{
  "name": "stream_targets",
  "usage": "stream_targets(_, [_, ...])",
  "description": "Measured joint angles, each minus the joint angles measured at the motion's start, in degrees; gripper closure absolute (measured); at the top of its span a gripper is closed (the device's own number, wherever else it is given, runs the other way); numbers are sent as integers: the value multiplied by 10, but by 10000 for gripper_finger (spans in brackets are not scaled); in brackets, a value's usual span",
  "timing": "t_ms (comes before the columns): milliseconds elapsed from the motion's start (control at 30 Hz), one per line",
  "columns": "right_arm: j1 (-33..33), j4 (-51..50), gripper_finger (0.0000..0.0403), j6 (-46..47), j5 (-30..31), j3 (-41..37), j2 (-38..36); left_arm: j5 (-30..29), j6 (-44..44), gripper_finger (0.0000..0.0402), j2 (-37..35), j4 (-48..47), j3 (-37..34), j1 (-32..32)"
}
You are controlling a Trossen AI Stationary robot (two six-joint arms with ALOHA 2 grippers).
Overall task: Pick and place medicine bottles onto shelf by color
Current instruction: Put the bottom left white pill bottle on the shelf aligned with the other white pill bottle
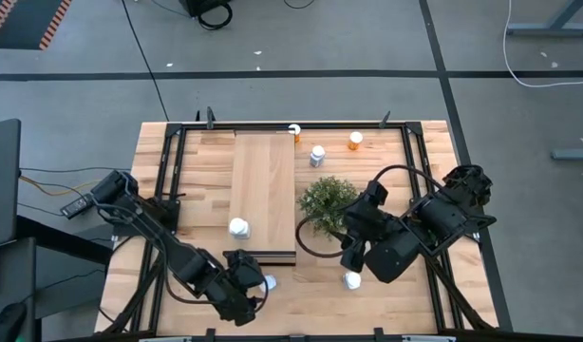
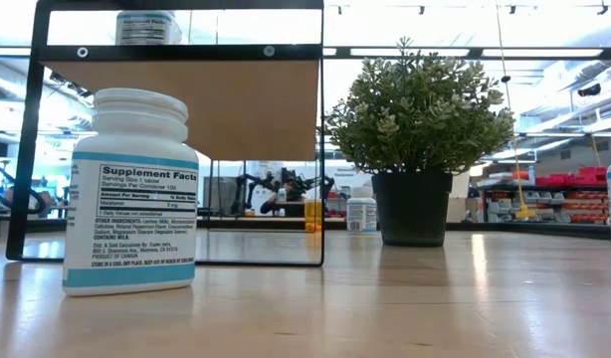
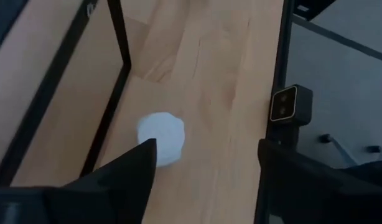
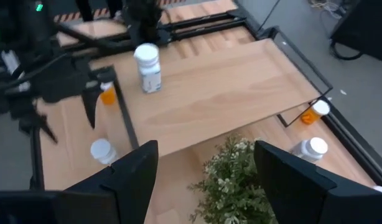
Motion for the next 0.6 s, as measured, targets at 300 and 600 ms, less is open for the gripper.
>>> stream_targets(300, [14,0,130,6,2,0,0,32,16,104,-8,76,-1,0])
stream_targets(600, [19,0,130,1,-9,0,0,34,266,127,-16,75,-1,-3])
